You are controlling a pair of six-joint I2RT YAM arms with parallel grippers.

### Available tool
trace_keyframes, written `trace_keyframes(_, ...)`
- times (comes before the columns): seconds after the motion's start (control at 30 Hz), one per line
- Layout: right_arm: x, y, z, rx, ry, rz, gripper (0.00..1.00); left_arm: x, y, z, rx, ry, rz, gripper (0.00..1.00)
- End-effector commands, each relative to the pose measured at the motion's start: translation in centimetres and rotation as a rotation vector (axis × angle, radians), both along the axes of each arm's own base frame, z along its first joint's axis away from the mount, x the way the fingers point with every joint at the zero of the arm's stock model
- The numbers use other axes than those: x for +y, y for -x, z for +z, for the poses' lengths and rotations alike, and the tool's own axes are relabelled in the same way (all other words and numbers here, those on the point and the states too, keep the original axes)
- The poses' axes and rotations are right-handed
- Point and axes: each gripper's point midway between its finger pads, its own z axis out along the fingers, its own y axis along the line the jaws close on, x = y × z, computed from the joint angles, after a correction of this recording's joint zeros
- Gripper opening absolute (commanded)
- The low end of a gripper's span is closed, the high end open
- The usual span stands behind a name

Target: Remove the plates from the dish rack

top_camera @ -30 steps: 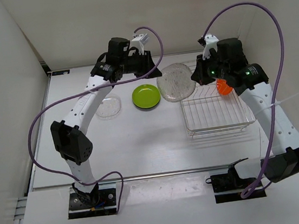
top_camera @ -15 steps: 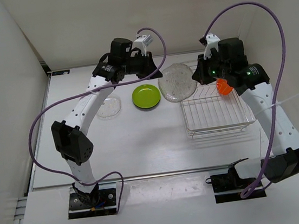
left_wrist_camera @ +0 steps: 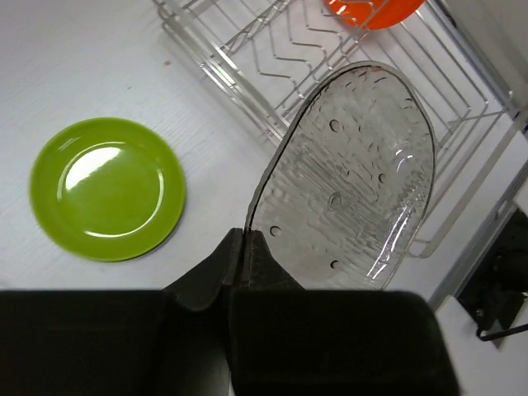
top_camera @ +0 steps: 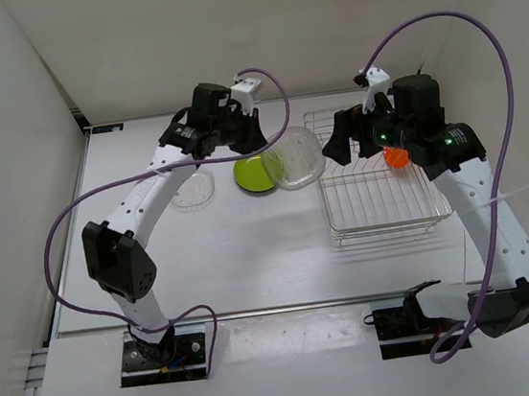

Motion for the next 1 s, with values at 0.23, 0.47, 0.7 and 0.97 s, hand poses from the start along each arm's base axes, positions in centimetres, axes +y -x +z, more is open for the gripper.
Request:
trace_keyframes(0.23,-0.9,0.4,1.7,-0.087,0.004,-0.019,0.97,11.8,-2.4,2.2,-0.213,-0.137,0.012,0.11)
trace_keyframes(0.47,-1.7,0.6,1.7,-0.123,0.044,-0.035,0.97,17.9,-5.8,-1.2,-0.164,-0.210,-0.023,0.11)
trace_keyframes(0.7,-2.3,0.4,1.0,-0.119,0.078,-0.054,0.97,22.5,-9.5,-4.2,-0.127,-0.255,-0.023,0.11)
trace_keyframes(0.97,-2.2,-0.5,-0.1,-0.087,0.103,-0.055,0.97,26.8,-11.8,-6.8,-0.089,-0.307,0.002,0.11)
